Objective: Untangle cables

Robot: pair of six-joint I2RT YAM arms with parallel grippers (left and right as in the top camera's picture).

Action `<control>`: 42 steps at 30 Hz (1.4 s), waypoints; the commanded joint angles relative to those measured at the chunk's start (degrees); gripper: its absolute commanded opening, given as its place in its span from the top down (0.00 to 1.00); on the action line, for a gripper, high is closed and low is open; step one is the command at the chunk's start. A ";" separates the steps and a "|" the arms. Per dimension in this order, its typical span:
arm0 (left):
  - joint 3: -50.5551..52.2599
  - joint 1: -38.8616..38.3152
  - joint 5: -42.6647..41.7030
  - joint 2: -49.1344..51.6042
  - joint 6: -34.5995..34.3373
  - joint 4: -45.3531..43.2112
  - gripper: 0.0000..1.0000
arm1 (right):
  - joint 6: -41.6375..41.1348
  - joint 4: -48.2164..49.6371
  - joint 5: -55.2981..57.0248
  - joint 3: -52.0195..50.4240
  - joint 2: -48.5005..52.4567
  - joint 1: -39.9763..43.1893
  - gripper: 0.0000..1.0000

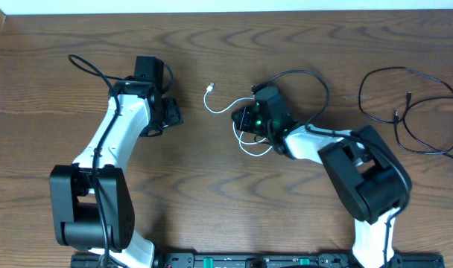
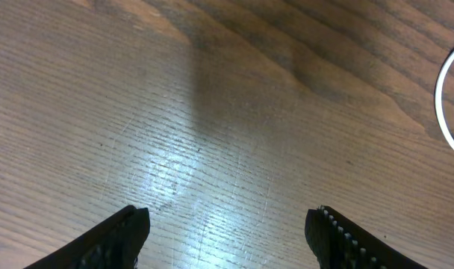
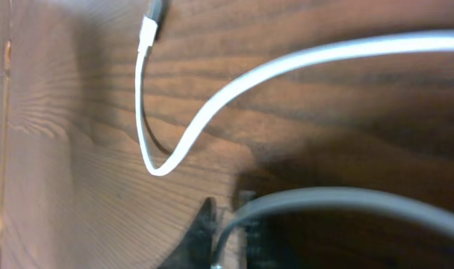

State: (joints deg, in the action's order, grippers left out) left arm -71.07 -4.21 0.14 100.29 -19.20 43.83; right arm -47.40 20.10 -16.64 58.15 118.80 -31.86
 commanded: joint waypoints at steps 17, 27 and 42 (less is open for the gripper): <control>-0.39 0.28 0.33 -1.03 0.68 0.70 0.28 | 31.21 -30.64 -4.79 20.83 -21.16 6.21 0.99; -0.39 0.28 0.33 -1.03 0.70 0.66 0.28 | 31.26 -22.93 -6.91 22.64 -32.50 12.92 0.99; -0.39 0.28 0.33 -1.03 0.70 0.48 0.28 | 34.23 -32.13 -6.43 22.62 -31.28 17.84 0.87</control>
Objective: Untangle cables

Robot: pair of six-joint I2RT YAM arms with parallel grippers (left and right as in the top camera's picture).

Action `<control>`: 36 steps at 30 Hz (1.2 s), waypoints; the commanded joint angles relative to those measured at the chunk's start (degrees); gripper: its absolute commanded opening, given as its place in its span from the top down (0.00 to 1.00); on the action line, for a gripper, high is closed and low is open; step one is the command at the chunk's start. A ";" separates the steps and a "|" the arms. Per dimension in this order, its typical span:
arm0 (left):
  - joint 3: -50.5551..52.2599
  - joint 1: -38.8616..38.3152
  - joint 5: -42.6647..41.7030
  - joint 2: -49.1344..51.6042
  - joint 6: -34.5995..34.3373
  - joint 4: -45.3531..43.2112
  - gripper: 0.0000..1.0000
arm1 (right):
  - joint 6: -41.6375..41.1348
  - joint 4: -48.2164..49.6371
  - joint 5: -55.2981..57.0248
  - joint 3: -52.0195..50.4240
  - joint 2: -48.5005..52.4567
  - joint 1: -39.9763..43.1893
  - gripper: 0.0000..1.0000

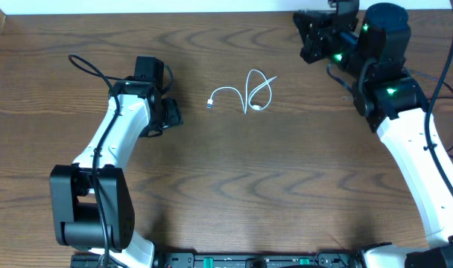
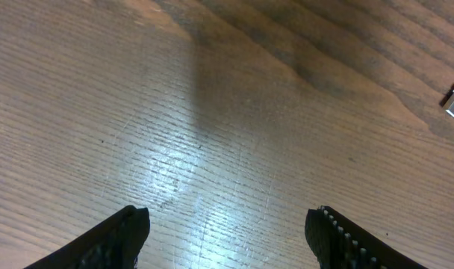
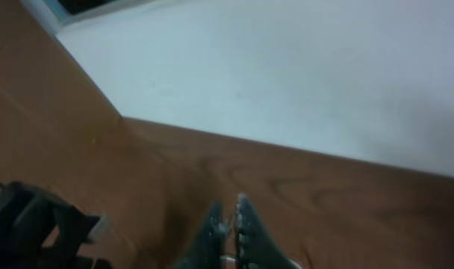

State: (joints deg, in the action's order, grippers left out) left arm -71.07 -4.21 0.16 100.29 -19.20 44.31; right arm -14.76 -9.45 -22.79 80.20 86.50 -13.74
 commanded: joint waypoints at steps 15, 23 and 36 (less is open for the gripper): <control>-0.39 0.28 0.31 -1.03 0.68 0.02 0.28 | 0.09 -10.62 -4.39 0.57 20.72 -5.27 0.71; -0.39 0.28 0.31 -1.03 0.68 0.04 0.28 | -17.25 -10.45 2.54 0.57 26.62 -6.29 0.68; -0.39 0.28 0.31 -1.03 0.68 0.02 0.27 | -19.02 -8.02 3.54 0.59 27.30 -6.14 0.67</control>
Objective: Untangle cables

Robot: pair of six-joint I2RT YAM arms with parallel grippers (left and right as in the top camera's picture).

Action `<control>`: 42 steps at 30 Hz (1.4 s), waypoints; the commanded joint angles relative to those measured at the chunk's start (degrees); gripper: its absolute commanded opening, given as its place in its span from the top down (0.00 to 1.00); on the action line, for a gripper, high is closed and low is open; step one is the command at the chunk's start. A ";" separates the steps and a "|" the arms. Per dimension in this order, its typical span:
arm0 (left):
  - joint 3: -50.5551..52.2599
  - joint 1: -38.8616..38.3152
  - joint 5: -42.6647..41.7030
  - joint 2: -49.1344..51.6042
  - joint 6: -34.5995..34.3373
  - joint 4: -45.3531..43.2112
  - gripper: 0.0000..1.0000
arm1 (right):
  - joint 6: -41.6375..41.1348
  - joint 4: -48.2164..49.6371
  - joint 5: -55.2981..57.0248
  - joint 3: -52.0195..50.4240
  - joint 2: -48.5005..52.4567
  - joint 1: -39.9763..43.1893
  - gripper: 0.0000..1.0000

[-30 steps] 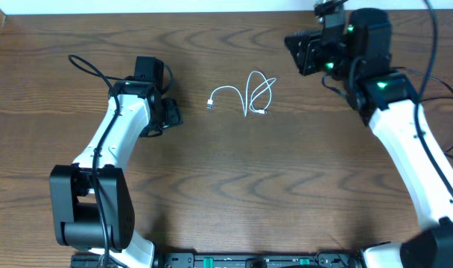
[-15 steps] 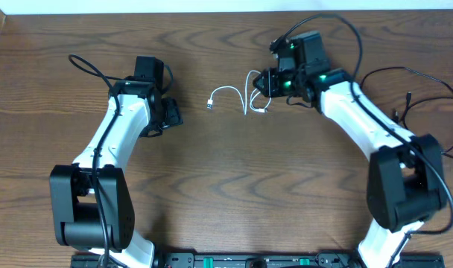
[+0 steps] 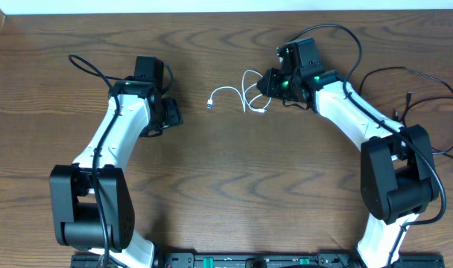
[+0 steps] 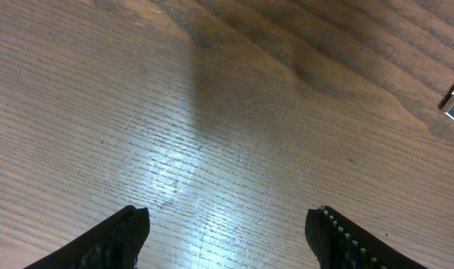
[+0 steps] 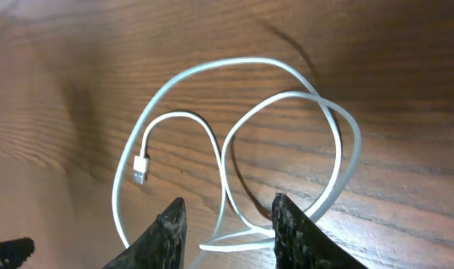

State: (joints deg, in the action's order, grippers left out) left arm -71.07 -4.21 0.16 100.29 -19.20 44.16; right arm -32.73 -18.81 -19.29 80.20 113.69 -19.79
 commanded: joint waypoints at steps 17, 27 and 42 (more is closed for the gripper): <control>-0.39 0.28 0.31 -1.03 0.68 0.17 0.28 | -1.18 -5.51 -0.76 0.63 -3.87 6.14 0.62; -0.39 0.28 0.31 -1.03 0.50 0.37 0.28 | -7.13 -7.58 2.54 0.61 -3.85 1.92 0.62; -0.39 0.28 0.31 -1.03 0.50 0.46 0.27 | -14.14 0.22 7.19 0.61 0.57 -2.08 0.61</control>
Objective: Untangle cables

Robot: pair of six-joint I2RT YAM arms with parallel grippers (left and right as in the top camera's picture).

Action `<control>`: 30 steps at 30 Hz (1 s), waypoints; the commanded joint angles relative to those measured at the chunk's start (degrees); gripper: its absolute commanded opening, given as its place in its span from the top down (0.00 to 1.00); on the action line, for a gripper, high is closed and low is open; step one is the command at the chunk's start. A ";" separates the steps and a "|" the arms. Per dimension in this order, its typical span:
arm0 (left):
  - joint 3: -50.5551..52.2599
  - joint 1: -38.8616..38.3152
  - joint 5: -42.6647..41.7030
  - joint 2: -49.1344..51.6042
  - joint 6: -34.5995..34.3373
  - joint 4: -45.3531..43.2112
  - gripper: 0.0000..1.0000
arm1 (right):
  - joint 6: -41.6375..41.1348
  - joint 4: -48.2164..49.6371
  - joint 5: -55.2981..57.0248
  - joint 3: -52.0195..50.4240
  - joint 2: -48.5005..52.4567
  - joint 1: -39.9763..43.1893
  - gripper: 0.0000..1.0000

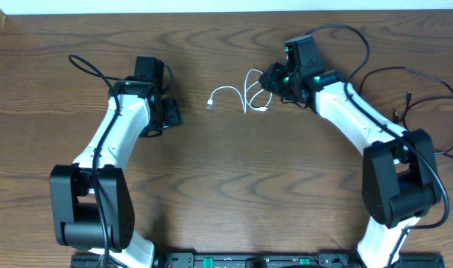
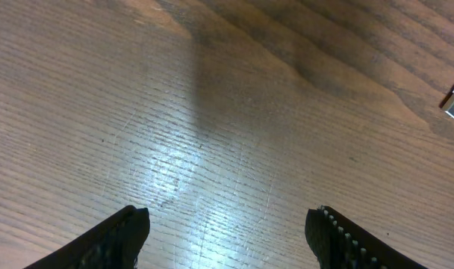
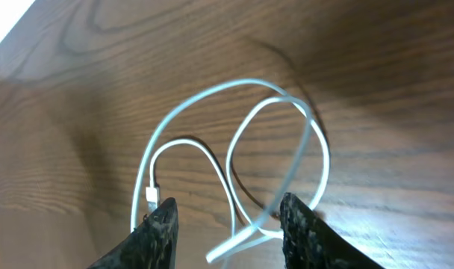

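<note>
A white cable (image 1: 246, 97) lies in overlapping loops on the wooden table at centre back, its plug end (image 1: 211, 103) trailing left. My right gripper (image 1: 270, 77) hangs just above the loops' right side. In the right wrist view the gripper (image 3: 231, 228) is open, and strands of the white cable (image 3: 246, 81) cross the gap between its fingers; a small plug (image 3: 150, 196) lies by the left finger. My left gripper (image 1: 169, 113) stands open left of the cable over bare wood. Its wrist view shows the gripper (image 2: 227, 232) empty, with the white plug at the far right edge.
A thin black cable (image 1: 397, 114) sprawls in loose loops at the table's right side, beside the right arm. The arms' own black leads arc above each wrist. The table's back edge (image 1: 211, 11) meets a white wall close behind the right gripper.
My right gripper has shifted slightly to the right and back over the white loops, and its view has tilted. It stays open. The cable loops look nearly unchanged. The left arm has not moved.
My right gripper was low on the white cable near the table's middle. Then the arm stood raised at the back right, fingers close together, with the cable lying further back in loops. After that it was open over those loops, as now. The left arm stayed still.
</note>
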State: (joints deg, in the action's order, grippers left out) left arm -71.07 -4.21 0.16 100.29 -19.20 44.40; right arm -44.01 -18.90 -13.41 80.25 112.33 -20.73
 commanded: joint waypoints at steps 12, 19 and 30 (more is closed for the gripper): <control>-0.39 0.28 0.31 -1.03 0.50 0.20 0.27 | -4.46 0.11 3.02 0.57 3.08 -1.66 0.63; -0.39 0.28 0.31 -1.03 0.50 0.22 0.27 | -4.44 0.37 4.92 0.57 3.08 -1.88 0.78; -0.39 0.28 0.31 -1.03 0.50 0.24 0.27 | -6.54 0.31 4.96 0.52 4.96 -2.21 0.75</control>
State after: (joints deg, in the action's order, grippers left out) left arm -71.07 -4.21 0.16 100.29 -19.20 44.45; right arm -48.71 -18.57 -9.17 80.25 114.93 -22.26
